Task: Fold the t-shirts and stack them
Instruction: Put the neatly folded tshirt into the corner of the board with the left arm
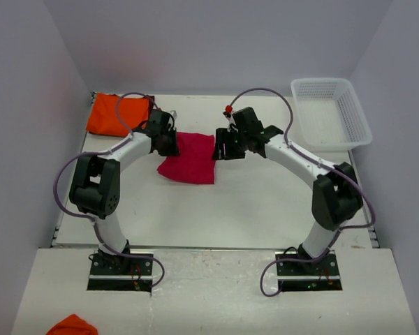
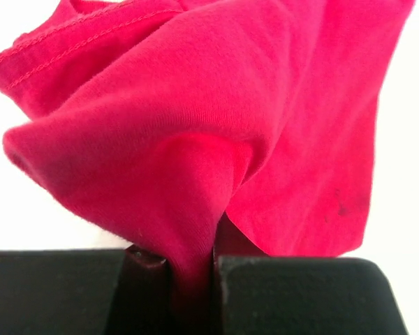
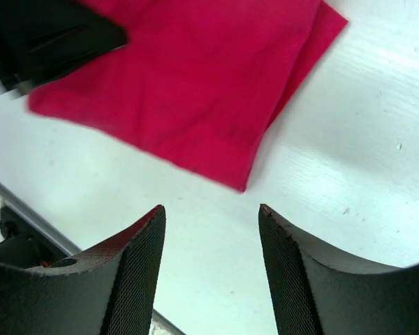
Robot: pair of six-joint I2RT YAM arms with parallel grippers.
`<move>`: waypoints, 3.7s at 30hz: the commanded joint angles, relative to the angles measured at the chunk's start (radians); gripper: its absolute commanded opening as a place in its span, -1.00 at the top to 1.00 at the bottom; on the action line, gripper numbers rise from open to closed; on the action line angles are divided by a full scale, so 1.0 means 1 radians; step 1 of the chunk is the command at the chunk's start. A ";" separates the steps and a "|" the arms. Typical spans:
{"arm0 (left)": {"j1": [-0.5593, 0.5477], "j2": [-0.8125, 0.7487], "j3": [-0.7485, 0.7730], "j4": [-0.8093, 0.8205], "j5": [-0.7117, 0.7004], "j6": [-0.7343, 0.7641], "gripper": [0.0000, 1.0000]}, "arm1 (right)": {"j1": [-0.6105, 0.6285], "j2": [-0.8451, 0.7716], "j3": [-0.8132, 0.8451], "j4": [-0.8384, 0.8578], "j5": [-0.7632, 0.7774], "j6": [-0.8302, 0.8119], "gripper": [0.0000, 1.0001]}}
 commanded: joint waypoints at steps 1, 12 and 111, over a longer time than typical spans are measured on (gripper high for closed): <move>0.012 -0.014 0.122 -0.054 -0.106 0.104 1.00 | 0.056 -0.152 -0.015 -0.019 0.104 -0.012 -0.15; 0.015 0.048 0.521 -0.197 -0.184 0.339 1.00 | 0.165 -0.289 -0.173 -0.062 0.124 0.025 -0.11; 0.435 0.536 0.920 -0.042 -0.442 0.671 1.00 | 0.174 -0.326 -0.327 -0.173 0.126 -0.017 -0.12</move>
